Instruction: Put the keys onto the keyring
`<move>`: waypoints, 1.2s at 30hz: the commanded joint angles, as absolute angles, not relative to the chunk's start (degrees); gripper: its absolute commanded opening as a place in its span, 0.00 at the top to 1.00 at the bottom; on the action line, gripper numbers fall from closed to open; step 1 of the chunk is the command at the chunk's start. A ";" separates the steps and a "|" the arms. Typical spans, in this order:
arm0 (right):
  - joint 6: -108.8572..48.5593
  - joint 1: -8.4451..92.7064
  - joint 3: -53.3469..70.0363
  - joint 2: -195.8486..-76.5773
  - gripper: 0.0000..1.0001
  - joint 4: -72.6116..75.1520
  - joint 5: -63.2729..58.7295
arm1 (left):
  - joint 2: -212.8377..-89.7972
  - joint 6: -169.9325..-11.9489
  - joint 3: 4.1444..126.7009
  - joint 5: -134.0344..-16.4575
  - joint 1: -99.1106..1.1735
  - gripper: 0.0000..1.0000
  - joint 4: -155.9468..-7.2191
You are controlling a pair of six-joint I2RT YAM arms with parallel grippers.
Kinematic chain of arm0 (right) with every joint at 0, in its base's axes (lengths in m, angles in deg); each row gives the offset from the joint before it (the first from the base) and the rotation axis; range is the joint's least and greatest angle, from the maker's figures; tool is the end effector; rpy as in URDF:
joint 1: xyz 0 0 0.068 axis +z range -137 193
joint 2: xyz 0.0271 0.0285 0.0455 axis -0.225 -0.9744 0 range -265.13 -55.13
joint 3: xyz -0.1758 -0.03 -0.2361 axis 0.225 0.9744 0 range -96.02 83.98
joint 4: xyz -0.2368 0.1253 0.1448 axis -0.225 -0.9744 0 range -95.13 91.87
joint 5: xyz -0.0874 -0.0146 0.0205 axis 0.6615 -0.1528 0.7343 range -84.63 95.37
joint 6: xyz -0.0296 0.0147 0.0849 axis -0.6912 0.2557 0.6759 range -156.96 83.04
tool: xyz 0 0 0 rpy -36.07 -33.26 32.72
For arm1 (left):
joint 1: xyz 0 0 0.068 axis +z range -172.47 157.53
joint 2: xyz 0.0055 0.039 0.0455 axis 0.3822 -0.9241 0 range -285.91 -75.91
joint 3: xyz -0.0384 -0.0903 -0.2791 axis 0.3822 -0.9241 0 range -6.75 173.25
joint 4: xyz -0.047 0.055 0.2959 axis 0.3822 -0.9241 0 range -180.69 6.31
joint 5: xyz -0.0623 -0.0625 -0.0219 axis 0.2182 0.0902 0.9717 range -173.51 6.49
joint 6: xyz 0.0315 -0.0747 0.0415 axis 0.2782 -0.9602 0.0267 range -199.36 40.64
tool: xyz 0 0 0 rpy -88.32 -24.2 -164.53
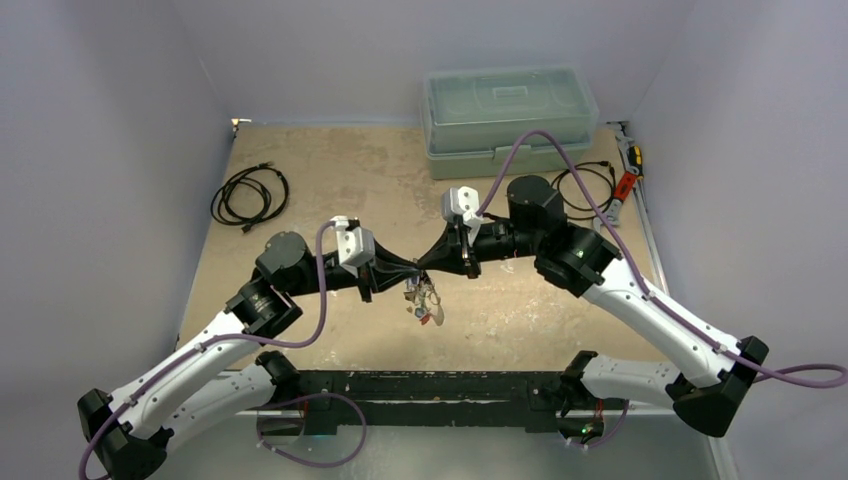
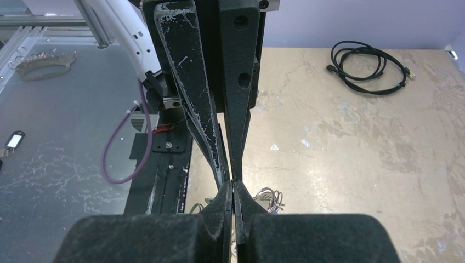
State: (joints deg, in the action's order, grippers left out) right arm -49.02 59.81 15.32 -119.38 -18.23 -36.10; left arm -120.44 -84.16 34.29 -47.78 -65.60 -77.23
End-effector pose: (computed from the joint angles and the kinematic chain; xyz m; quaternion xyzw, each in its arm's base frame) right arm 0.1729 0.2631 0.4184 -0.5525 0.5441 0.4380 0.4548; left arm 0.1489 -0.2047 0.3648 0.4253 0.5460 -0.4734 0.5449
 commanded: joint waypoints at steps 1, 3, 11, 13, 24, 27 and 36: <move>-48.35 60.63 14.76 -117.75 1.00 -14.17 -34.36 | -118.64 -82.53 37.53 -48.95 -65.66 0.85 -73.92; -46.91 60.64 17.00 -115.46 1.00 -9.80 -32.73 | -117.30 -82.24 36.93 -50.61 -65.63 0.62 -74.04; -41.71 60.60 25.43 -107.21 1.00 4.59 -29.38 | -113.12 -81.70 35.62 -56.70 -65.66 0.48 -73.86; -41.35 60.59 26.06 -106.34 1.00 5.48 -28.95 | -113.16 -81.48 35.59 -55.73 -65.70 0.51 -73.84; -40.06 60.63 27.12 -106.13 1.00 7.41 -33.17 | -117.93 -83.89 35.72 -44.80 -65.64 0.54 -70.19; -39.79 60.64 27.11 -106.56 1.00 7.49 -34.27 | -118.35 -84.08 35.64 -44.17 -65.63 0.57 -69.76; -39.03 60.63 27.11 -106.65 1.00 7.72 -34.94 | -118.80 -84.02 35.81 -44.17 -65.65 0.75 -69.98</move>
State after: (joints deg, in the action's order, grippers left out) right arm -40.25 60.36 27.49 -106.94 3.32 -33.33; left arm -118.63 -83.26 34.29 -44.94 -65.63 -72.38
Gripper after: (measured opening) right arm 0.007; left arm 0.276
